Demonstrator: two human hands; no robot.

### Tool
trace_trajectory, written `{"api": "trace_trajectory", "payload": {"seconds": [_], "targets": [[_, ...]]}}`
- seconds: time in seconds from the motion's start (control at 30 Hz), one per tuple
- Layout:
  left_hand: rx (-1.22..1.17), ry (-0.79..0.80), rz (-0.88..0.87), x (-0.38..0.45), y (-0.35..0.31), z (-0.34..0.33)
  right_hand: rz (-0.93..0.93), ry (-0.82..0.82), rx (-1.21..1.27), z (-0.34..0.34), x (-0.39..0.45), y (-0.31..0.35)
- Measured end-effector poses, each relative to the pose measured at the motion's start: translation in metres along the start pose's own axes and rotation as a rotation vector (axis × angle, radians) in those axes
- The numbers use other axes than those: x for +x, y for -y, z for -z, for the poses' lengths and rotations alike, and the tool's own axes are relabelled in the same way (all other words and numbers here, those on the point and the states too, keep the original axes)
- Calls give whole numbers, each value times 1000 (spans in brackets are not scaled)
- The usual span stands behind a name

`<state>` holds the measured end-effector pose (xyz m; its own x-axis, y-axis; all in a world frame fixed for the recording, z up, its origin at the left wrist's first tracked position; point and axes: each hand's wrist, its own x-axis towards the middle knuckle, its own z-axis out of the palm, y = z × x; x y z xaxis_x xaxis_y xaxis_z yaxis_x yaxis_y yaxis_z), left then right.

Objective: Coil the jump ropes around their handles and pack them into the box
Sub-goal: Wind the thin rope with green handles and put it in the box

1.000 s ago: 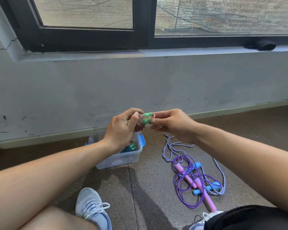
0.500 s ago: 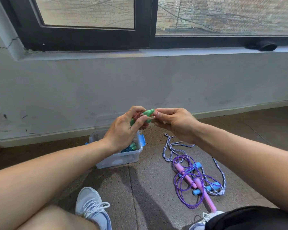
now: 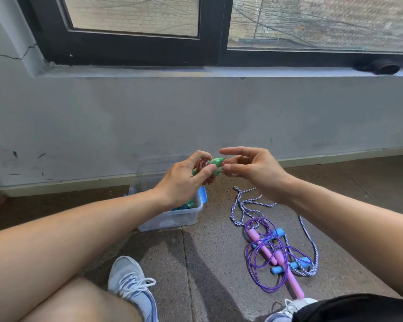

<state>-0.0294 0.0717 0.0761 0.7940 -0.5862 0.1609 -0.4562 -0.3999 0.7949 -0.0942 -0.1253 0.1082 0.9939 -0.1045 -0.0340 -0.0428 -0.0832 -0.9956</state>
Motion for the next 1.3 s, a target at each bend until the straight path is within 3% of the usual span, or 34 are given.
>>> {"api": "trace_trajectory", "payload": {"seconds": [0.33,0.5,0.67,0.83,0.97,1.07,1.17,1.3], "targets": [[-203,120,174,-4,-4,-4,-4,26,-228,-4,1,2],[-170,173,307,-4,-5,-8,397,22,-920,-4,4,-6],[-372,182,439,-5,-10,-15,485,0,-1147,-8,4,-22],[-516,118,399,1,-22,-16,269,-293,-577,-18,13,-17],[-440,22,306,8,-29,-18,81,-439,-264,-16,23,-6],[-385,16,252,10,-30,-15,-93,-463,53,-19,27,6],[-363,17,235,10,-27,-11,-138,-433,46,-18,30,11],[-424,-1,268,6,-12,-9,-151,-240,128,-19,27,9]]}}
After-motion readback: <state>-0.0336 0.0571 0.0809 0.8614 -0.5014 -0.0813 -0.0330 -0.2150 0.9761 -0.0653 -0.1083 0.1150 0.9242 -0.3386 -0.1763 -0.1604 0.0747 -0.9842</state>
